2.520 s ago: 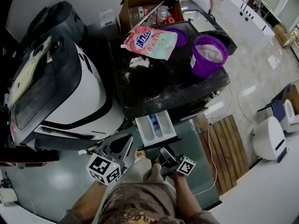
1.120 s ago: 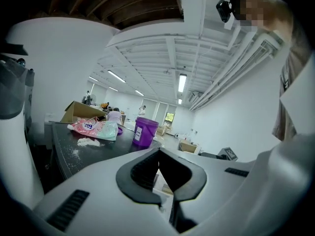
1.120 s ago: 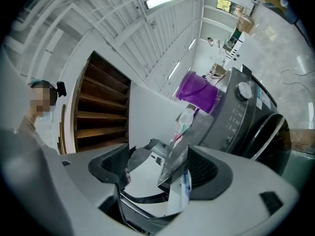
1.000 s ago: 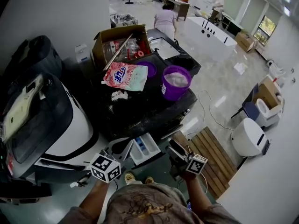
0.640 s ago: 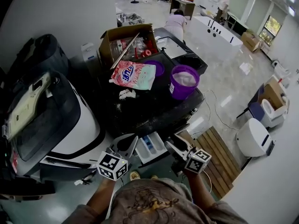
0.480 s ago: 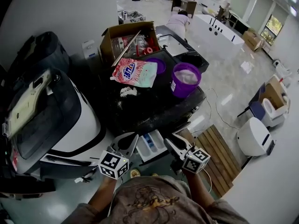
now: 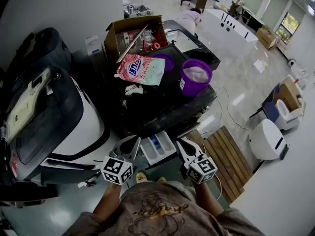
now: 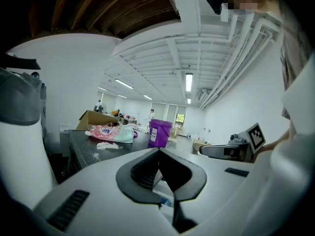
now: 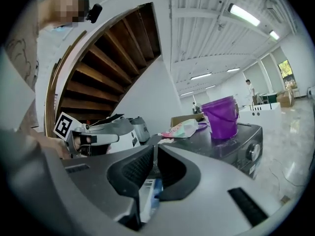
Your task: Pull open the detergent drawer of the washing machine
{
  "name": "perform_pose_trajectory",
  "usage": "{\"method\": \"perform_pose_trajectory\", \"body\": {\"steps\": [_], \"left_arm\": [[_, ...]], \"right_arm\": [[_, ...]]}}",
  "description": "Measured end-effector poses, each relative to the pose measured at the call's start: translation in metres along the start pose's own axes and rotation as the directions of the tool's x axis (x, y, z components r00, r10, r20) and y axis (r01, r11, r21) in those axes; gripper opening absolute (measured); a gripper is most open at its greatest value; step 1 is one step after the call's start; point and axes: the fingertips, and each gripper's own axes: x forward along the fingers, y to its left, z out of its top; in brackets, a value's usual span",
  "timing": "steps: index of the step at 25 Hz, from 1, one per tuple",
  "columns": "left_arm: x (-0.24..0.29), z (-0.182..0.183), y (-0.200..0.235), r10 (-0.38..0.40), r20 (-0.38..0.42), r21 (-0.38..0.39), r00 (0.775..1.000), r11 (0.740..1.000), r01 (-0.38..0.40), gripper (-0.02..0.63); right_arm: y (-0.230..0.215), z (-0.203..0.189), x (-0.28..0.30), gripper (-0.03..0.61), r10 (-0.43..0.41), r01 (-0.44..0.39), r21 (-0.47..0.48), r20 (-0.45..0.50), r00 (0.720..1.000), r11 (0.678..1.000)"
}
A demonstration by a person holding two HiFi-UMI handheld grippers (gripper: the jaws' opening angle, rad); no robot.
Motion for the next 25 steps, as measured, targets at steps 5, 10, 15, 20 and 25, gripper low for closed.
{"method": "perform_pose_trajectory", "body": {"steps": [5,10,15,20,25], "left_arm": [[-0.003,-0.012,0.004,0.012,-0.004,-0.003,1.0,1.0,-0.012,0.021],[-0.007,-0.022,0.007,0.028,-0.01,-0.01,1.0,1.0,-0.028,0.021],[-0.013,-0.026,0.011,0.044,-0.014,-0.011,0.999,0.999,-0.044,0.021],[-0.016,-0.023,0.008,0.048,-0.007,-0.015,0.999,0.999,-0.048,0.021],[-0.017,-0.02,0.006,0.048,0.002,-0.029,0.999,0.998,-0.048,0.021]], "right_arm": [[-0.007,-0.007,-0.006,0.014,-0.045,0.045,-0.037,-0.008,0.999,0.998],[-0.009,-0.012,-0.012,0.005,-0.07,0.069,-0.053,-0.014,0.997,0.996],[-0.009,-0.015,-0.016,0.005,-0.085,0.084,-0.065,-0.008,0.996,0.994],[-0.009,-0.015,-0.02,0.005,-0.088,0.087,-0.07,-0.012,0.996,0.994],[-0.006,-0.014,-0.022,0.004,-0.086,0.085,-0.066,-0.006,0.996,0.994]]}}
